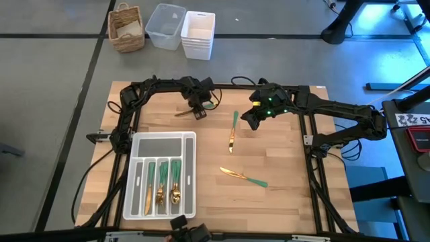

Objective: Sort silverware
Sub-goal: Put the green knife on the silverware tray

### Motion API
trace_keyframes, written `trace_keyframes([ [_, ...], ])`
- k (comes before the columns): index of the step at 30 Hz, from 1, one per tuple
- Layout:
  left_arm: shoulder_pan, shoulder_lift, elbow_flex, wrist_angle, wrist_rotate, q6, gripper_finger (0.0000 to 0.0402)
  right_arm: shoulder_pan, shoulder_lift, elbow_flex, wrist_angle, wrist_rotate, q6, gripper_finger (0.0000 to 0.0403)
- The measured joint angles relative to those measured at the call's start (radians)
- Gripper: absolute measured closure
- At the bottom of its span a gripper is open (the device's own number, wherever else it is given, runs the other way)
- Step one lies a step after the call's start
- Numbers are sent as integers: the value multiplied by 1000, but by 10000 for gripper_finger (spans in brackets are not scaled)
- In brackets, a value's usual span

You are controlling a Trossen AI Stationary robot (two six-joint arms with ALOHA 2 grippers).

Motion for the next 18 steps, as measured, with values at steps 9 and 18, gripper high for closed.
trace_keyframes([
  [9,4,1,0,1,5,37,316,0,0,0,0,0,0,320],
  [18,5,-1,0,-1,-6,32,392,0,0,0,13,-1,0,320],
])
